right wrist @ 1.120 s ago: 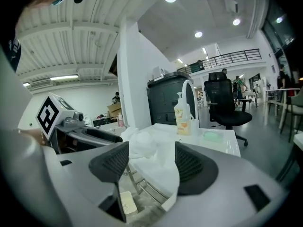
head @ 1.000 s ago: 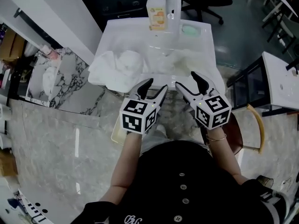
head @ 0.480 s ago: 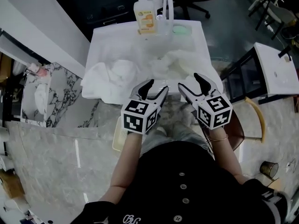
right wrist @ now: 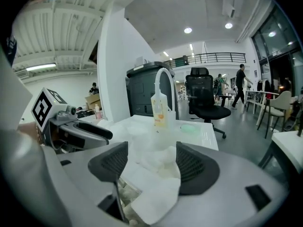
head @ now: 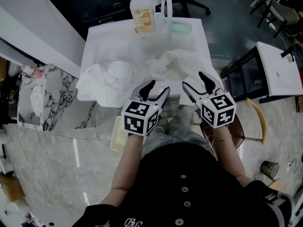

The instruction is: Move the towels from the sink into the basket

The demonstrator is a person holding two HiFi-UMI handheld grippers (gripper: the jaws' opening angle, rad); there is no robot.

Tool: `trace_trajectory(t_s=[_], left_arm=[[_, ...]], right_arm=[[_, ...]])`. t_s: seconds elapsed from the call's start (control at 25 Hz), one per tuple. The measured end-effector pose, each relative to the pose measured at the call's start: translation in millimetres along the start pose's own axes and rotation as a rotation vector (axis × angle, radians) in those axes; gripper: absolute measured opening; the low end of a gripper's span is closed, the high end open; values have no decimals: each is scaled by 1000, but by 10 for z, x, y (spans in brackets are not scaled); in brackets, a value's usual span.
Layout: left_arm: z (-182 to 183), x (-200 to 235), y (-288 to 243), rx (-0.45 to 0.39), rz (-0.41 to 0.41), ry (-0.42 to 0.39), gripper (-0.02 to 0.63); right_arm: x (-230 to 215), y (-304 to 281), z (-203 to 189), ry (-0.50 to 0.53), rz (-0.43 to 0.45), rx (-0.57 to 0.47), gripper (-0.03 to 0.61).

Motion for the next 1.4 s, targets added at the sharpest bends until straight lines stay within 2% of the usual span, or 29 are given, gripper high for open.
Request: trace_trajectory(t_s=[0.36, 0.68, 0.88, 1.4], left_arm=[[151, -60, -319, -16, 3, 32, 210], [46, -123, -643, 16, 0, 72, 210], [-19, -115, -787, 48, 10, 66, 210], [-103, -135, -1044, 61, 13, 104, 210]], right_arm=[[-386, -44, -59, 23, 16, 78, 316], [-764, -92, -130, 70, 2, 139, 318], [-901, -216, -244, 84, 35, 198, 333], [-1308, -582, -534, 178, 43, 345, 339]])
Point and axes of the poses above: the fingertips, and each gripper's own axes: y backward along the fingers, x to its left, z out of its top, the point moved 3 cm from there along y, backward along the fingers, and after that the axes turned 2 degrees about y, right-handed, at the moved point
